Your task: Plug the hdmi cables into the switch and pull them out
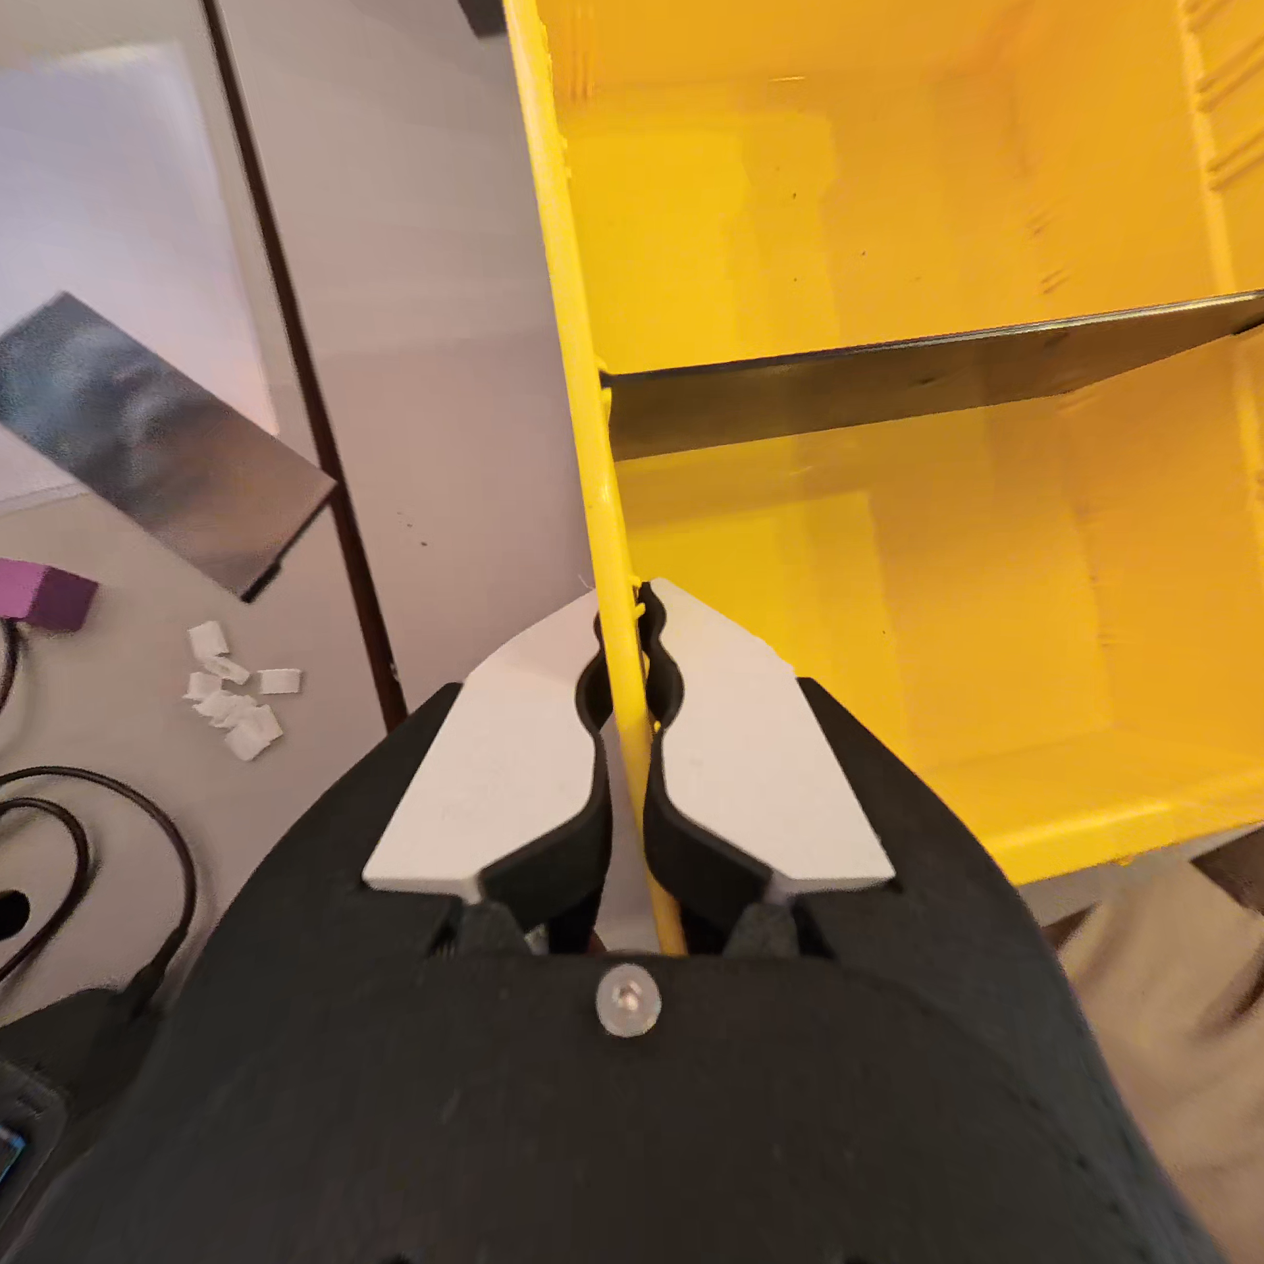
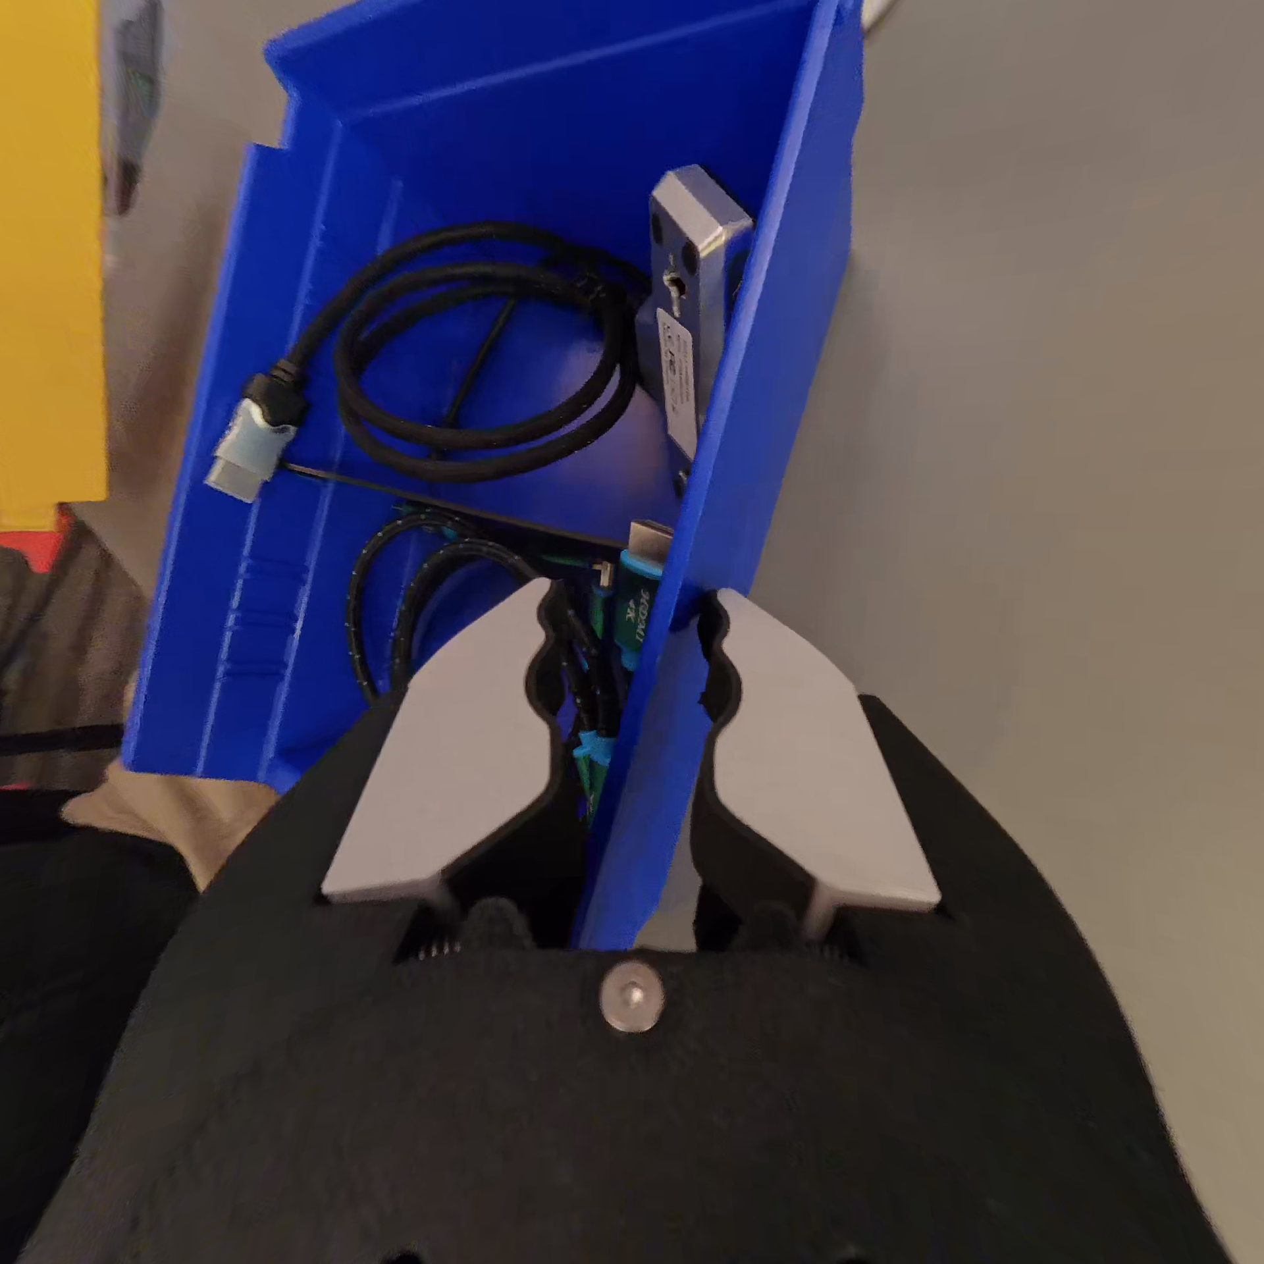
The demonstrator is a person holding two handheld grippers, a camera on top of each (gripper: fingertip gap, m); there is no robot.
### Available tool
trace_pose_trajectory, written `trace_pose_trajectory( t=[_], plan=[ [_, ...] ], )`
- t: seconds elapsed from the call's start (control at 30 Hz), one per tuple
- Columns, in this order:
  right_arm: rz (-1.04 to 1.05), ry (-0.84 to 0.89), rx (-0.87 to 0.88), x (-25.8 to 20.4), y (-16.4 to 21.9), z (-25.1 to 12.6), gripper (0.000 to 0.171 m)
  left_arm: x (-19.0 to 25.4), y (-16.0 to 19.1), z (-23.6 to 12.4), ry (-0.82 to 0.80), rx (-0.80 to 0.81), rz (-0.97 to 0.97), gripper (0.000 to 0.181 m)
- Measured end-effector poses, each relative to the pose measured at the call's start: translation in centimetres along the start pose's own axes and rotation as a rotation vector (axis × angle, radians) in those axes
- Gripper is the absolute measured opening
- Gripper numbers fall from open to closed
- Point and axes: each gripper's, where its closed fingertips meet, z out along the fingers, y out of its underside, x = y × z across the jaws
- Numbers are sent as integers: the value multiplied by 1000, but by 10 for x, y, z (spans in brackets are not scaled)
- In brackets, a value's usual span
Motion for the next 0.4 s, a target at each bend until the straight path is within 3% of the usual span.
trace_pose_trajectory(
  t=[0.03, 0.4],
  plan=[
    [1, -34, 1, -13, -2, 8, 40, -4, -3, -5, -9, 23, -15, 3],
    [5, -242, 98, -136, -20, 88, 64, -35, -24, -57, -56, 207, -117, 4]
  ],
)
